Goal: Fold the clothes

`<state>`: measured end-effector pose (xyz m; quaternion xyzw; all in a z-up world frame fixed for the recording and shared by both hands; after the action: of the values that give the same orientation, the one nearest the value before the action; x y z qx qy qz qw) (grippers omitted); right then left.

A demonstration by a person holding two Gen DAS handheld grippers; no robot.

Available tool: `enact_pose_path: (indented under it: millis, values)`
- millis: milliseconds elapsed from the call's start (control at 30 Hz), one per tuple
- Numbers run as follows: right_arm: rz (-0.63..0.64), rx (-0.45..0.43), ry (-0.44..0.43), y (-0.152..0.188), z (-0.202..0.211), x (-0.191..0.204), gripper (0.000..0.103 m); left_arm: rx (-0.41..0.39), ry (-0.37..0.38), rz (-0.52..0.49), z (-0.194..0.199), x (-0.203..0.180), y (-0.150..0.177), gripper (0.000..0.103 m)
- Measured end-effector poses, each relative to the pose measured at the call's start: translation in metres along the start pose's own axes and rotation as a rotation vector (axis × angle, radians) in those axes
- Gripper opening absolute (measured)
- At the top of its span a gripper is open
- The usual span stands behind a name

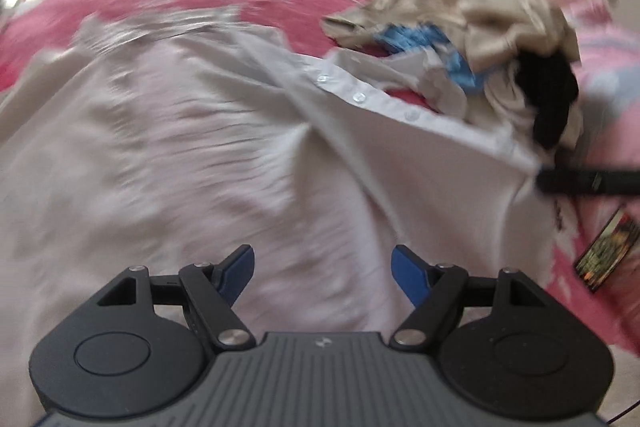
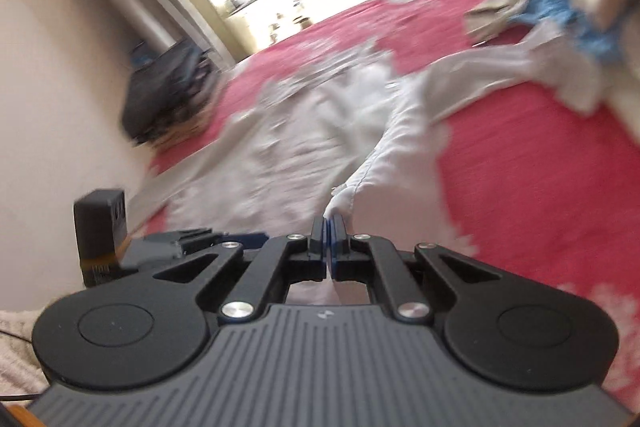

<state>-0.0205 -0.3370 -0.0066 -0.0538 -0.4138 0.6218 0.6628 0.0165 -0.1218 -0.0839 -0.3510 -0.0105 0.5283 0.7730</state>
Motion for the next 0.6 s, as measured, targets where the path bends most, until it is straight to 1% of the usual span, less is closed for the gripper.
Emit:
enact_pose_path:
  millis: [133, 300, 367, 433, 467, 500, 533, 600]
  values:
    - [0.041, 0.090, -0.088, 0.016, -0.030, 0.038, 0.000, -0.021, -0.011, 0.118, 0.039, 0.041, 0.017, 0.077]
    - [0.126, 0.223, -0.178, 0.049, -0.074, 0.086, 0.000, -0.013, -0.026, 0.184, 0.062, 0.072, 0.036, 0.077]
    - [0.164, 0.291, -0.214, 0.065, -0.094, 0.102, 0.004, -0.004, -0.021, 0.203, 0.064, 0.080, 0.043, 0.077]
    - [0.161, 0.367, -0.230, 0.082, -0.108, 0.111, 0.006, 0.017, -0.006, 0.212, 0.062, 0.082, 0.049, 0.077]
    - [0.151, 0.396, -0.236, 0.089, -0.113, 0.114, 0.009, 0.027, 0.002, 0.216, 0.061, 0.083, 0.051, 0.077]
    - [0.130, 0.399, -0.241, 0.092, -0.111, 0.113, 0.017, 0.037, 0.010, 0.219, 0.059, 0.083, 0.054, 0.077]
    - [0.107, 0.398, -0.247, 0.095, -0.107, 0.112, 0.022, 0.046, 0.020, 0.215, 0.058, 0.083, 0.057, 0.077]
    - [0.039, 0.389, -0.271, 0.100, -0.091, 0.104, 0.025, 0.063, 0.040, 0.203, 0.055, 0.081, 0.062, 0.077]
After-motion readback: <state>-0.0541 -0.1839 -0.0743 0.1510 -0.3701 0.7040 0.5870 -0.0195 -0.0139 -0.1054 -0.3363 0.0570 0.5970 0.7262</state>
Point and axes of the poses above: each gripper's, at about its wrist camera, not at the fingertips, and z roughly against the way its jaws point, x to its left, y to its underside, the point moved 5 cm from there along -z, roughly the way its jaws point, and after that the axes turned 2 degrees about x, right-handed, at the moved point
